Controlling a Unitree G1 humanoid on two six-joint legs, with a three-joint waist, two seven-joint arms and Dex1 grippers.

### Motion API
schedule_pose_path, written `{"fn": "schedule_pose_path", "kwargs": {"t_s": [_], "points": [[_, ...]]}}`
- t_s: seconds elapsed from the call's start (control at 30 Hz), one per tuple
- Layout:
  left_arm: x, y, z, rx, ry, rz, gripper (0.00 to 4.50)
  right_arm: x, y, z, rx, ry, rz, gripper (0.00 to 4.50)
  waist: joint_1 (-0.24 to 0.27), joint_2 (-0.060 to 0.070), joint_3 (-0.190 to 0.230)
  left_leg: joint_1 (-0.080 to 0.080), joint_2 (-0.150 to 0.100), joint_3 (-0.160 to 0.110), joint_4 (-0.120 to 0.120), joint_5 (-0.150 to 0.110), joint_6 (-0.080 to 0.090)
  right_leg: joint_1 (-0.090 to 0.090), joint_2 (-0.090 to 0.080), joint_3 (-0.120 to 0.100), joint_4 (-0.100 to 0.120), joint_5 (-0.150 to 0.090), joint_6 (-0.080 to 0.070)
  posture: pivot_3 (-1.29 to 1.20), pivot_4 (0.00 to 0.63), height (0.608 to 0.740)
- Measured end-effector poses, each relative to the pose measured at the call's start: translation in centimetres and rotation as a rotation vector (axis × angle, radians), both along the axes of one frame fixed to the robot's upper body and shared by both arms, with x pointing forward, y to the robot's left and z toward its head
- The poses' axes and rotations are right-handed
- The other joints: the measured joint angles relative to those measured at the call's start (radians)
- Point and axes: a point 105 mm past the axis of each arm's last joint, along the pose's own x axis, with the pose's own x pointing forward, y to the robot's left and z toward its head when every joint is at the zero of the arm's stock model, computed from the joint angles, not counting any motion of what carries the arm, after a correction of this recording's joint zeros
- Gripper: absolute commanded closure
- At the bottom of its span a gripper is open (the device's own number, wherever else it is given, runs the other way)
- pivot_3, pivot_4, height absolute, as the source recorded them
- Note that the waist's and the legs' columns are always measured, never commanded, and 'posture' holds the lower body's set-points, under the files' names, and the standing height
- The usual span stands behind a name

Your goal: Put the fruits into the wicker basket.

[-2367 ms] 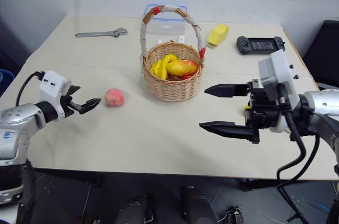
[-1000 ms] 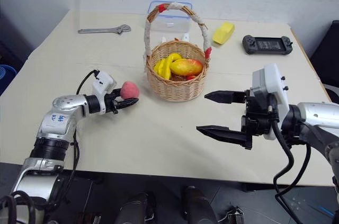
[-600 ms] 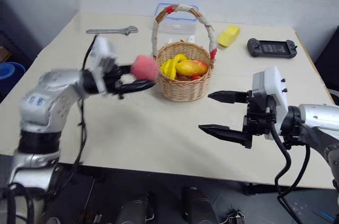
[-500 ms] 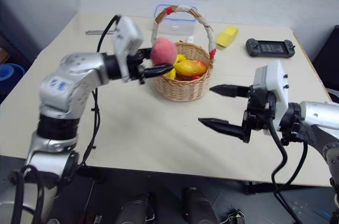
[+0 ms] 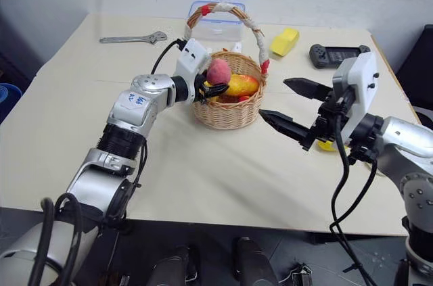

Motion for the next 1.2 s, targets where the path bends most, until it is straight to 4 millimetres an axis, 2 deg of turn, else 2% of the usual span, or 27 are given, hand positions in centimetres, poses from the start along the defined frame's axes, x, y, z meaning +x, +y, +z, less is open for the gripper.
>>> {"fn": "schedule_pose_path", "kwargs": {"t_s": [0.07, 0.2, 0.3, 0.47, 0.6, 0.7, 0.77, 0.83, 0.93, 1.2], "points": [[-0.3, 0.4, 0.5, -0.035, 0.005, -0.014, 0.04, 0.0, 0.0, 0.0, 0.002, 0.001, -0.008, 0.0, 0.001, 0.0, 0.0, 0.0, 0.0, 0.0, 0.0, 0.0, 0.0, 0.0, 0.0, 0.0, 0.001, 0.0, 0.0, 0.0, 0.15, 0.74], [-2.0, 1.4, 2.0, -0.103, -0.015, -0.087, 0.02, -0.2, -1.0, -0.7, -0.011, 0.041, -0.037, 0.0, 0.002, 0.0, 0.0, 0.0, 0.0, 0.0, 0.001, 0.001, -0.001, 0.0, 0.0, 0.0, 0.002, 0.0, 0.0, 0.0, 0.15, 0.74], [-4.4, 2.5, 3.5, -0.136, -0.045, -0.203, 0.02, -0.7, -2.4, -1.5, -0.039, 0.07, -0.084, 0.0, 0.001, 0.0, 0.0, 0.002, 0.0, 0.0, 0.001, 0.002, -0.003, 0.0, 0.0, 0.0, 0.004, 0.0, 0.0, 0.0, 0.15, 0.74], [-10.2, 4.6, 4.2, -0.107, -0.061, -0.487, 0.02, -2.5, -6.8, -4.5, -0.116, 0.207, -0.196, 0.0, 0.002, 0.0, 0.0, 0.005, 0.0, 0.0, 0.001, 0.003, -0.006, 0.002, 0.0, 0.0, 0.008, -0.002, -0.001, 0.0, 0.15, 0.74], [-12.9, 6.1, 3.3, 0.002, -0.014, -0.613, 0.02, -4.4, -10.6, -6.3, -0.255, 0.292, -0.273, 0.0, 0.0, 0.0, 0.0, 0.009, -0.001, -0.001, 0.003, 0.004, -0.003, 0.008, 0.0, -0.001, 0.004, -0.003, -0.001, 0.0, 0.15, 0.74], [-14.3, 6.0, 2.7, 0.044, 0.013, -0.715, 0.02, -5.0, -13.3, -7.8, -0.369, 0.351, -0.33, 0.0, -0.002, 0.0, 0.0, 0.013, -0.001, -0.004, 0.002, 0.003, -0.004, 0.017, 0.001, -0.002, -0.008, -0.005, -0.015, 0.0, 0.15, 0.74], [-14.6, 5.7, 2.6, 0.05, 0.0, -0.743, 0.02, -5.1, -14.7, -8.6, -0.473, 0.379, -0.354, 0.0, -0.006, 0.0, 0.0, 0.014, -0.001, -0.004, 0.002, 0.002, -0.002, 0.021, 0.0, -0.001, -0.013, -0.002, -0.012, 0.0, 0.15, 0.74], [-14.4, 5.4, 2.5, 0.049, -0.013, -0.748, 0.02, -4.4, -15.1, -8.6, -0.521, 0.357, -0.356, 0.0, -0.02, 0.0, 0.0, 0.014, -0.002, -0.004, 0.002, 0.001, 0.0, 0.023, 0.0, 0.0, -0.016, -0.001, -0.011, 0.0, 0.15, 0.74], [-14.4, 4.6, 2.3, 0.037, -0.023, -0.768, 0.02, -2.3, -14.4, -8.2, -0.566, 0.294, -0.333, 0.0, -0.032, 0.0, 0.0, 0.014, -0.002, -0.003, 0.0, 0.0, 0.002, 0.022, -0.001, 0.0, -0.018, -0.001, -0.01, 0.0, 0.15, 0.74], [-14.8, 3.2, 2.0, 0.054, -0.053, -0.808, 0.02, 5.3, -14.2, -10.7, -0.71, 0.242, -0.334, 0.0, -0.026, 0.002, 0.002, 0.009, -0.004, -0.003, 0.001, 0.001, 0.001, 0.009, -0.001, 0.001, -0.001, -0.001, 0.0, 0.0, 0.15, 0.74]]}}
